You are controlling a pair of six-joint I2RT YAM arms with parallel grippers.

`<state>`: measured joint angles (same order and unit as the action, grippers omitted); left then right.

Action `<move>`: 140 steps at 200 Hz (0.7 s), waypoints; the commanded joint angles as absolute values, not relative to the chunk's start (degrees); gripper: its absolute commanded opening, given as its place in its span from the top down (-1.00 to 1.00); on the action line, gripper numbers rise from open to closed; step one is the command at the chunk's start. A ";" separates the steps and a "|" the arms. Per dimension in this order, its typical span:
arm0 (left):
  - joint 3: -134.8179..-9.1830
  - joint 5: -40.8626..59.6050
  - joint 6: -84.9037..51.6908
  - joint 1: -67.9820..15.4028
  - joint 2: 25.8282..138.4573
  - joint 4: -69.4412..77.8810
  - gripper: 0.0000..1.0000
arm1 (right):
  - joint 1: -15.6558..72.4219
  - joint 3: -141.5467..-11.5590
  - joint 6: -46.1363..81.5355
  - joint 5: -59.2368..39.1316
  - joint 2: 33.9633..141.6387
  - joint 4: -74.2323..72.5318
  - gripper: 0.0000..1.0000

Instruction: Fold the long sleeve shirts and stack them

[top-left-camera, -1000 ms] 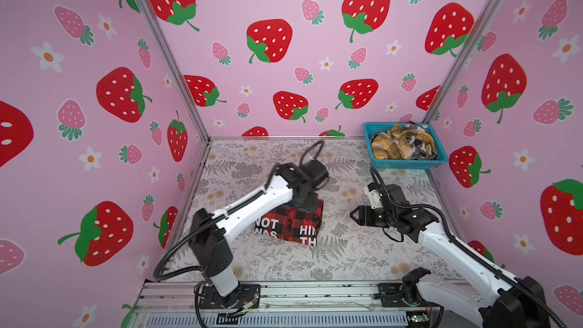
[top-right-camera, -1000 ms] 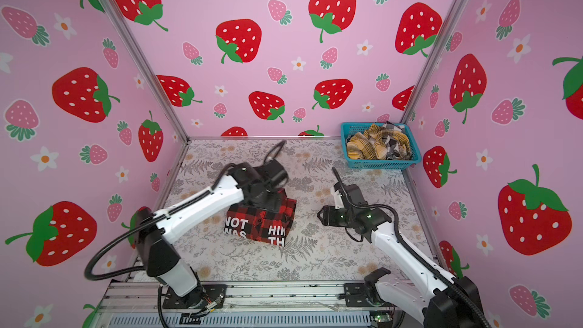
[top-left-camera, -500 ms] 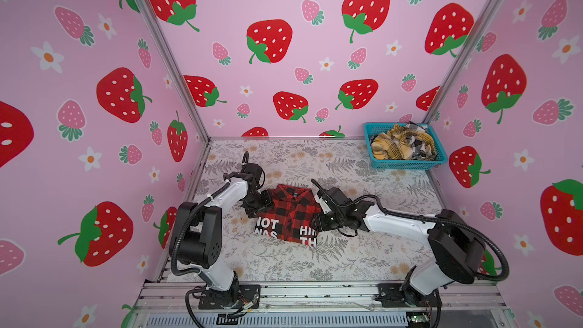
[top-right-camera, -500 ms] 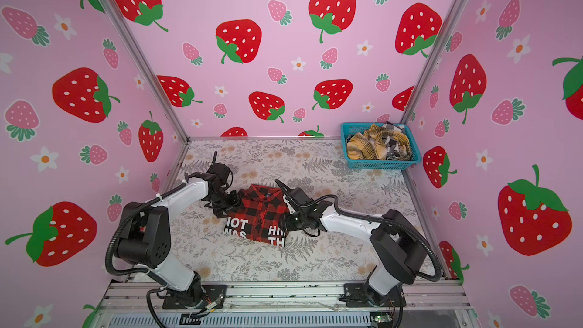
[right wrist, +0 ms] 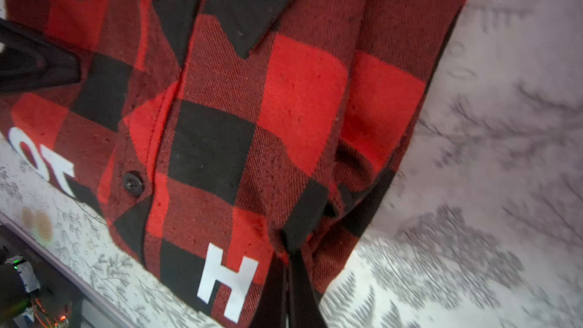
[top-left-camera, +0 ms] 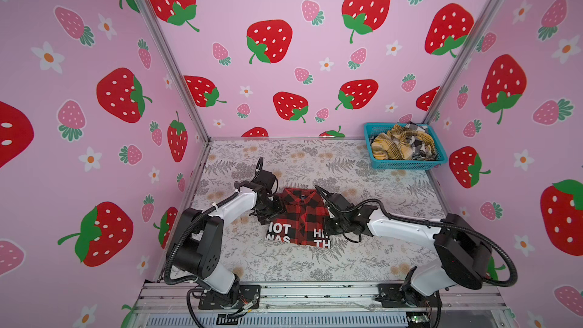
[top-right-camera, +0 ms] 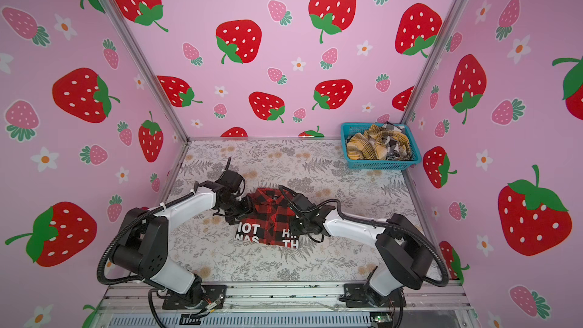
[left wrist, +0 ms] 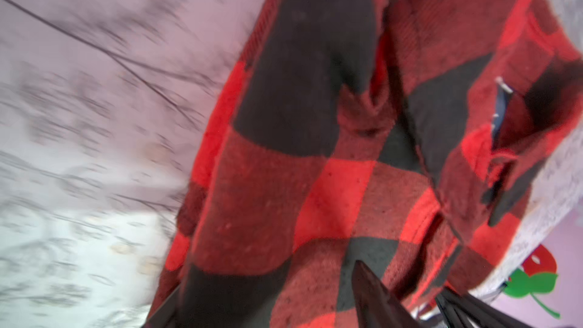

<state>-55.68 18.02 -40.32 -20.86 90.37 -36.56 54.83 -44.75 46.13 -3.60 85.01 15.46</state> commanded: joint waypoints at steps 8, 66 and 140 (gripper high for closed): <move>-53.72 15.26 -41.72 -19.21 86.54 -40.13 -0.48 | 51.17 -39.11 48.12 -5.39 83.59 17.08 1.00; -47.41 28.96 -42.73 -18.98 84.77 -30.00 -0.26 | 45.87 -40.85 44.25 -3.73 79.68 22.36 0.42; -45.65 32.57 -44.65 -20.60 81.46 -27.74 0.03 | 45.29 -51.73 40.12 1.00 81.17 30.08 0.20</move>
